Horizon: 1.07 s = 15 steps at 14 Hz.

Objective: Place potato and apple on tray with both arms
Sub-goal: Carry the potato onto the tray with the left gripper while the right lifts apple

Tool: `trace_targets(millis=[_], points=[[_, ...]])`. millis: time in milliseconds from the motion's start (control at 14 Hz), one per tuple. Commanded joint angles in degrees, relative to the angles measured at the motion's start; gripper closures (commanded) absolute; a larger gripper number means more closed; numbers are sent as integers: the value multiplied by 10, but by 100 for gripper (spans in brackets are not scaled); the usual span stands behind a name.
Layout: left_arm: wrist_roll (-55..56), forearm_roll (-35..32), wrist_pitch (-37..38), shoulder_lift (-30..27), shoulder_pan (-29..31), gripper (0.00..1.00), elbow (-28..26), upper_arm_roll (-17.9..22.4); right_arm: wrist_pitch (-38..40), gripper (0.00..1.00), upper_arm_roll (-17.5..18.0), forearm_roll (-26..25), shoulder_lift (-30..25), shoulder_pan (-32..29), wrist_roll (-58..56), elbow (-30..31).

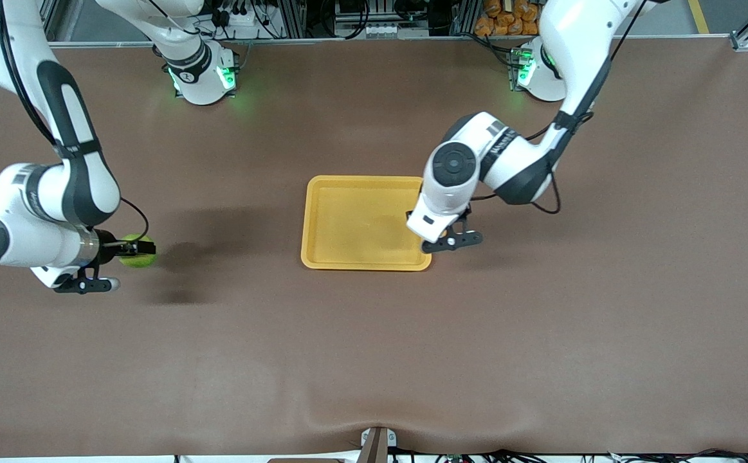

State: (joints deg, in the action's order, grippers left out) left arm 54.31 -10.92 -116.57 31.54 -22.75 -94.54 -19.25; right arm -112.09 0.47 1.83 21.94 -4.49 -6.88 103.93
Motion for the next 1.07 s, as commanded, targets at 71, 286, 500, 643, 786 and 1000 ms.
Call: trace_targets(millis=[71, 286, 500, 643, 786, 1000], points=[[41, -43, 42, 55, -42, 100, 67, 9, 37, 52, 1, 6, -47, 34, 5, -8], [61, -57, 42, 75, -61, 100, 67, 13, 54, 52, 1, 31, -71, 74, 39, -8], [50, -62, 39, 85, -60, 100, 64, 12, 60, 52, 0, 42, -89, 120, 112, -8], [49, -73, 34, 99, -70, 100, 66, 13, 59, 52, 1, 47, -95, 155, 156, -9], [49, -91, 32, 103, -71, 100, 62, 12, 58, 52, 0, 53, -95, 200, 203, -7], [49, -91, -2, 116, -75, 100, 63, 12, 31, 53, -1, 52, -91, 281, 296, -1]])
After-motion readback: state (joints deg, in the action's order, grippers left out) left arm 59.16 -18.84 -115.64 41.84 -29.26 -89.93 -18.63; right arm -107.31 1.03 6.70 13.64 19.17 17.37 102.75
